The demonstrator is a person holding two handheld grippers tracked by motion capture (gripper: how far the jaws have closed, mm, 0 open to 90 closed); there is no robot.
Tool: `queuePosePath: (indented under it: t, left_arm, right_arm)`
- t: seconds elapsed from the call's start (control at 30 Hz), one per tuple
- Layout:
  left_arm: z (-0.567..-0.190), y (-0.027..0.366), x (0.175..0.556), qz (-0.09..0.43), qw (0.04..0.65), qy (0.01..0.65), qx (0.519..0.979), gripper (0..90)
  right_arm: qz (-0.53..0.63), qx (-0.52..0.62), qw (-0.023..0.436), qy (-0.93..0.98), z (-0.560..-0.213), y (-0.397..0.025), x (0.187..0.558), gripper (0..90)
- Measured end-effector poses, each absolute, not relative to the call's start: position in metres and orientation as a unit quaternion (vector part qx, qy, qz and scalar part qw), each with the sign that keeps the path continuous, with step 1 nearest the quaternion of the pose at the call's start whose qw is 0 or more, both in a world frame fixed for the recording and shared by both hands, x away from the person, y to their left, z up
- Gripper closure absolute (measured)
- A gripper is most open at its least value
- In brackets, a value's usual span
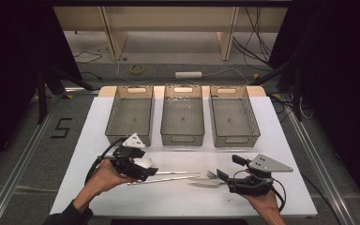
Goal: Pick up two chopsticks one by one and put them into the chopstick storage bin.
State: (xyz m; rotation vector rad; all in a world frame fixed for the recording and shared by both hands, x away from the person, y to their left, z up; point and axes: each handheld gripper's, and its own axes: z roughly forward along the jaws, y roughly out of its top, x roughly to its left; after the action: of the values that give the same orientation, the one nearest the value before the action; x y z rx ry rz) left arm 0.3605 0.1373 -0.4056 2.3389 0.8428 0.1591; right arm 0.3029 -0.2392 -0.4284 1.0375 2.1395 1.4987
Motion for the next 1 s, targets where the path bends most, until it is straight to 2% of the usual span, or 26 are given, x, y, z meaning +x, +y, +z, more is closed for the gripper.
queuePosePath:
  t: [0.3,1.0]
  left_arm:
    - [-0.419,0.119,0.367,0.049,0.241,0.287,0.926,29.9]
    - [-0.45,0.109,0.373,0.021,0.157,0.24,0.958,58.5]
  right_arm:
    - [0.523,0.361,0.153,0.757,-0.429,-0.238,0.303,21.1]
    - [0.517,0.356,0.144,0.765,-0.431,-0.235,0.305,21.7]
